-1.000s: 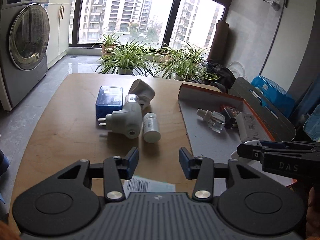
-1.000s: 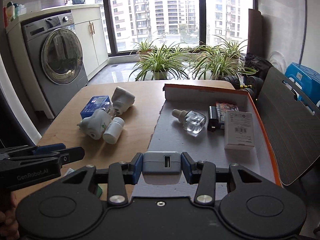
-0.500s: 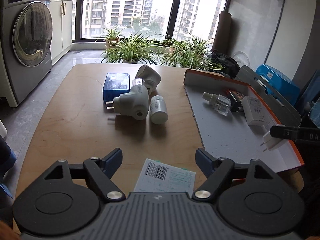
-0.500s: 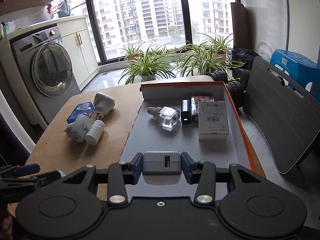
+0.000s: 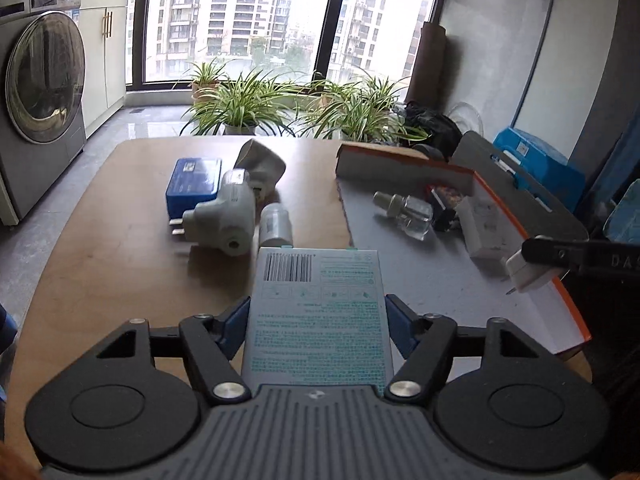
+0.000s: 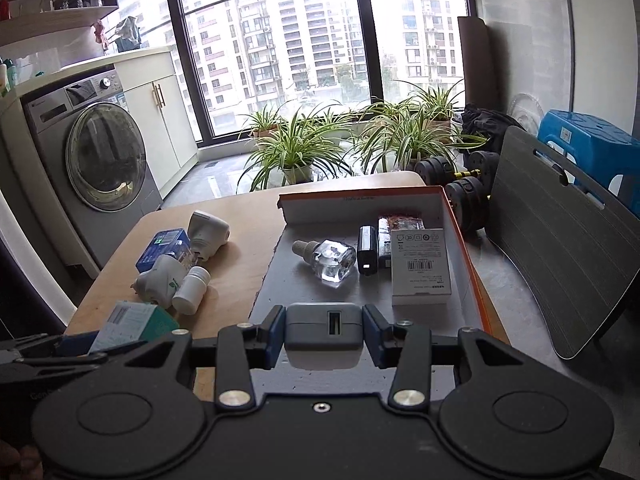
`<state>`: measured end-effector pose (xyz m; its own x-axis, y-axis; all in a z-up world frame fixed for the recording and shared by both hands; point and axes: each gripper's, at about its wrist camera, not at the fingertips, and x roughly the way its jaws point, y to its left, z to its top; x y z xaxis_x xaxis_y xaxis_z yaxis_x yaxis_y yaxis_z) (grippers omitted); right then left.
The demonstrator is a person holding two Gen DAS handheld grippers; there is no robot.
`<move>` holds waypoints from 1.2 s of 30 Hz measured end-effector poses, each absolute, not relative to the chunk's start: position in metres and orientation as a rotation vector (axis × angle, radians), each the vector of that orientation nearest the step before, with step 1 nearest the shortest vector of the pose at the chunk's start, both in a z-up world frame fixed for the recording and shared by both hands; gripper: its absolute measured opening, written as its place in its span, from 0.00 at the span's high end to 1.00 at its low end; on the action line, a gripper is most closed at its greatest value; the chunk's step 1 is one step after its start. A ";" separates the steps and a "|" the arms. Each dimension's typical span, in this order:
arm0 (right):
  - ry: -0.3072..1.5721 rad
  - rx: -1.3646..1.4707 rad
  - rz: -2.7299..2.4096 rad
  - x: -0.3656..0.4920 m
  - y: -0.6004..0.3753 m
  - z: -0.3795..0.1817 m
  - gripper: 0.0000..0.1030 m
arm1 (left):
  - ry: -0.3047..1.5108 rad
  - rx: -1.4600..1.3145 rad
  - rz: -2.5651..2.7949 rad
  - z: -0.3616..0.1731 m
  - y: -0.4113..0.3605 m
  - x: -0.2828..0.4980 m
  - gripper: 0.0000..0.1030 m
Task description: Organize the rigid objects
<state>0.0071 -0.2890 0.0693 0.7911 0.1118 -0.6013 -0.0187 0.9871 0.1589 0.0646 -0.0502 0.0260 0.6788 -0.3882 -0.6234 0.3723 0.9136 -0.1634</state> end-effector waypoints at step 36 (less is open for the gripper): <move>0.658 0.140 0.033 0.036 -0.310 0.074 0.50 | 0.766 -0.040 -0.471 0.029 -0.138 0.083 0.31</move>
